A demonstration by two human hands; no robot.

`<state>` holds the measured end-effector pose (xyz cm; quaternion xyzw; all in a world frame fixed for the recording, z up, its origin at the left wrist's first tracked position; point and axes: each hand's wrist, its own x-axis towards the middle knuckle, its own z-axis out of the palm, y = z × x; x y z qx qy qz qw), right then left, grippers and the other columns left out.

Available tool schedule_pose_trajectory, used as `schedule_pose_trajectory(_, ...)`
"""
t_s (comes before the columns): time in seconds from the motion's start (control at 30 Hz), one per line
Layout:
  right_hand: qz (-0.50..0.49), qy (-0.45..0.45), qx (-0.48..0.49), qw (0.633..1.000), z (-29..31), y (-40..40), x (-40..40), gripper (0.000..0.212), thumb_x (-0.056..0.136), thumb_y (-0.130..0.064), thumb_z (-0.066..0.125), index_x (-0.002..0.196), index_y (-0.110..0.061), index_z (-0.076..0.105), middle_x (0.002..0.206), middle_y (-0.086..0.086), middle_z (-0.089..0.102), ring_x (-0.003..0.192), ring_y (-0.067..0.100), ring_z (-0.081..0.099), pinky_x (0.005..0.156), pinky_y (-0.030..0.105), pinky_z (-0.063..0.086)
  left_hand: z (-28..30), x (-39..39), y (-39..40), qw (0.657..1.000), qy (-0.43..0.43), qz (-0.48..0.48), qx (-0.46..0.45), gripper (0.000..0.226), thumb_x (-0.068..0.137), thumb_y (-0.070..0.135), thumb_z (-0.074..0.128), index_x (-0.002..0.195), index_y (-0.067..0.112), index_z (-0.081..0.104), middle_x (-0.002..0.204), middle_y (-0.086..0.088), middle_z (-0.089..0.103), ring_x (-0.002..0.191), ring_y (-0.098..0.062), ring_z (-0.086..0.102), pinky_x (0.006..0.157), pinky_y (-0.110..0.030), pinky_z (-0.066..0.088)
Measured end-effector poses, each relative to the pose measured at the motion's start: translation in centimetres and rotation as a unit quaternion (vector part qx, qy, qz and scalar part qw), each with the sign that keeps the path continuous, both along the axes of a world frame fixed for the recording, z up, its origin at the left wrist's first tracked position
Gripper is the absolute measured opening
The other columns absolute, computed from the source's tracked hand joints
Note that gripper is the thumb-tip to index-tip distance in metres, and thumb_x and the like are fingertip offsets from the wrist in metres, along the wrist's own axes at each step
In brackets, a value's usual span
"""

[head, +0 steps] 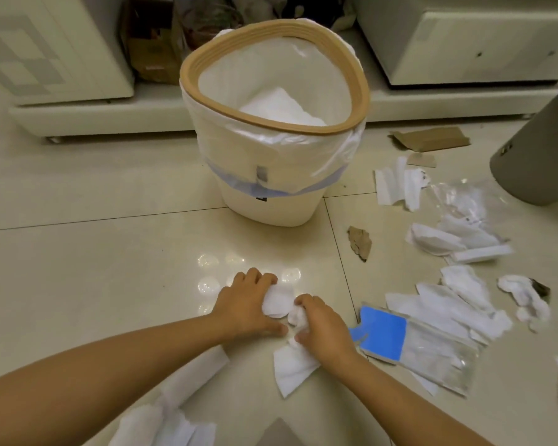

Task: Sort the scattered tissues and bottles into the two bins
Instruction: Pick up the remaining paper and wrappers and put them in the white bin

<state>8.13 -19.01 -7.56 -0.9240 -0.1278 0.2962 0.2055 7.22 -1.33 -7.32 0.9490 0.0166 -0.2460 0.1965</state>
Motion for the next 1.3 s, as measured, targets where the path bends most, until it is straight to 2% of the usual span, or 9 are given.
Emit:
schedule_pose_trajectory(0.13,-0.029,-0.014,0.015,0.999,0.3,-1.0,0.3,0.049,0.086,-0.01,0.054,0.133,-0.022,0.044,0.121,0.002,0.061,0.109,0.021,0.058,0.083,0.024,0.042,-0.1,1.5,-1.9,0.986,-0.029,-0.134,0.091,0.05,0.086,0.042,0.059,0.126,0.018,0.042,0.118,-0.006,0.054,0.106,-0.026,0.05,0.075,-0.034,0.037)
schedule_pose_trajectory(0.27,-0.077,-0.018,0.054,0.995,1.3,-2.4,1.3,0.046,0.085,-0.016,0.057,0.129,-0.025,0.048,0.114,0.001,0.064,0.104,0.019,0.06,0.081,0.025,0.046,-0.6,1.5,-2.3,0.987,-0.01,-0.13,0.092,0.022,0.094,0.024,0.051,0.108,0.008,0.051,0.112,-0.011,0.058,0.101,-0.028,0.055,0.068,-0.033,0.035)
schedule_pose_trajectory(0.43,-0.091,-0.032,0.108,0.99,3.1,-3.3,2.9,0.041,0.082,-0.016,0.062,0.121,-0.027,0.054,0.1,-0.001,0.063,0.094,0.017,0.06,0.079,0.03,0.049,0.7,1.7,-0.7,0.988,-0.033,-0.119,0.089,0.02,0.096,0.028,0.047,0.105,0.011,0.052,0.112,-0.006,0.052,0.106,-0.025,0.05,0.071,-0.032,0.038)
schedule_pose_trajectory(0.63,-0.098,-0.154,0.208,0.961,8.8,-2.8,5.5,0.028,0.076,-0.012,0.07,0.099,-0.027,0.066,0.088,-0.01,0.069,0.081,0.01,0.063,0.072,0.027,0.05,7.8,3.6,0.6,0.978,-0.176,0.045,-0.1,0.028,0.091,0.035,0.06,0.076,0.02,0.042,0.071,0.004,0.054,0.068,-0.021,0.05,0.058,-0.032,0.035)
schedule_pose_trajectory(0.83,-0.11,-0.251,0.33,0.903,18.3,-1.9,8.8,0.023,0.077,-0.01,0.075,0.096,-0.02,0.068,0.085,-0.017,0.066,0.078,-0.007,0.058,0.066,0.007,0.041,17.4,5.9,0.7,0.903,-0.363,0.09,-0.212,0.008,0.096,0.03,0.053,0.098,0.022,0.051,0.078,0.007,0.062,0.069,-0.006,0.06,0.062,-0.031,0.049)
schedule_pose_trajectory(0.97,-0.151,-0.287,0.392,0.861,23.4,-0.2,12.2,0.023,0.075,-0.011,0.074,0.096,-0.018,0.068,0.09,-0.009,0.068,0.082,0.002,0.061,0.072,0.022,0.051,22.9,10.4,1.5,0.863,-0.439,0.143,-0.207,0.015,0.095,0.028,0.055,0.106,0.018,0.054,0.083,0.01,0.059,0.076,-0.007,0.059,0.064,-0.026,0.048)
schedule_pose_trajectory(1.07,-0.184,-0.293,0.415,0.841,25.7,1.6,15.0,0.021,0.074,-0.014,0.072,0.093,-0.019,0.067,0.087,-0.01,0.066,0.083,0.008,0.063,0.076,0.033,0.057,25.4,14.8,2.8,0.89,-0.383,0.2,-0.144,0.047,0.091,0.034,0.061,0.132,0.017,0.046,0.119,0.001,0.058,0.11,-0.018,0.055,0.077,-0.024,0.042)
schedule_pose_trajectory(1.17,-0.233,-0.269,0.428,0.831,26.4,3.8,17.5,0.02,0.076,-0.014,0.071,0.093,-0.021,0.063,0.086,-0.012,0.063,0.084,0.008,0.062,0.078,0.034,0.058,25.8,17.2,3.8,0.919,-0.256,0.255,-0.155,0.07,0.097,0.043,0.046,0.153,0.016,0.013,0.155,-0.006,0.03,0.139,-0.026,0.033,0.104,-0.039,0.035)
schedule_pose_trajectory(1.3,-0.237,-0.222,0.402,0.856,25.0,6.8,19.9,0.025,0.081,-0.018,0.066,0.103,-0.021,0.055,0.098,-0.006,0.06,0.095,0.016,0.061,0.079,0.029,0.053,23.8,16.3,5.1,0.902,-0.28,0.263,-0.196,0.041,0.102,0.036,0.036,0.139,0.021,0.045,0.139,-0.005,0.051,0.123,-0.023,0.05,0.102,-0.034,0.038)
